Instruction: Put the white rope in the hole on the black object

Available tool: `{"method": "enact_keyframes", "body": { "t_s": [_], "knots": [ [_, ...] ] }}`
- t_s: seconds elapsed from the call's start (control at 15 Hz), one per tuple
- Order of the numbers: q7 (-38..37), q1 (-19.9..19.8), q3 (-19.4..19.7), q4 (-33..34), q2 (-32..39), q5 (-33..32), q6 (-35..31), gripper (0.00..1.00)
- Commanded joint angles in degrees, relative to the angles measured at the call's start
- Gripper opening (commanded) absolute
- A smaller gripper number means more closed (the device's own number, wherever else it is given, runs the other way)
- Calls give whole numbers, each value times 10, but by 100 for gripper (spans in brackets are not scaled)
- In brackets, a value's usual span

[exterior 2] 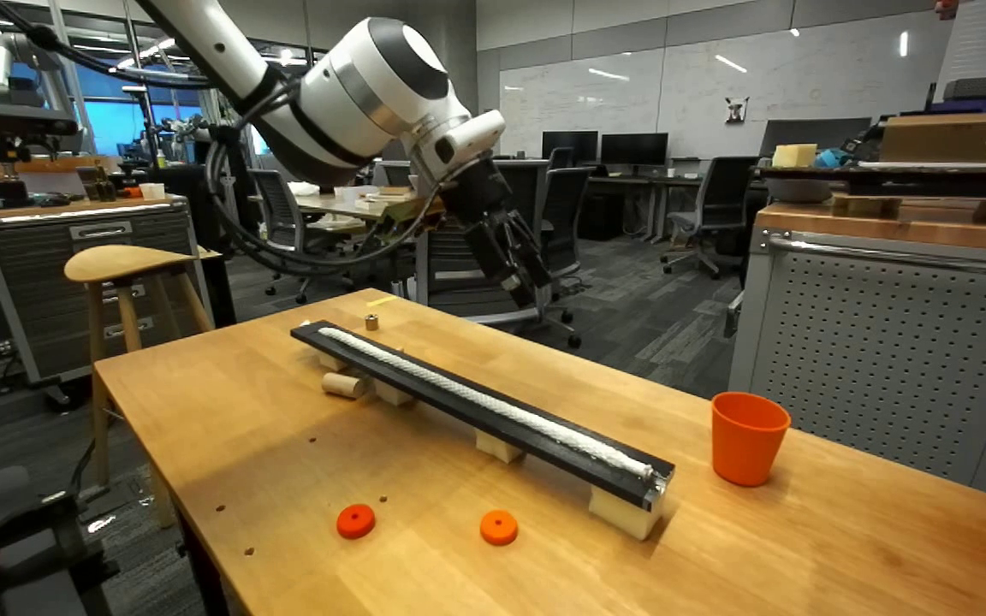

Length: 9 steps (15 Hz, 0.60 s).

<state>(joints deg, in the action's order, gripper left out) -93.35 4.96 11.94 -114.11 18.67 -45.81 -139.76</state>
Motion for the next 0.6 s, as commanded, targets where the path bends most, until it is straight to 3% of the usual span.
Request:
{"method": "enact_keyframes", "body": {
  "t_s": [0.0,0.27,0.53],
  "knots": [
    [121,-31,-37,-76,-86,28,-41,100],
    [278,-52,-66,-127,-134,130,-76,100],
    [445,-50,-88,-167,-166,284,-77,100]
  ]
}}
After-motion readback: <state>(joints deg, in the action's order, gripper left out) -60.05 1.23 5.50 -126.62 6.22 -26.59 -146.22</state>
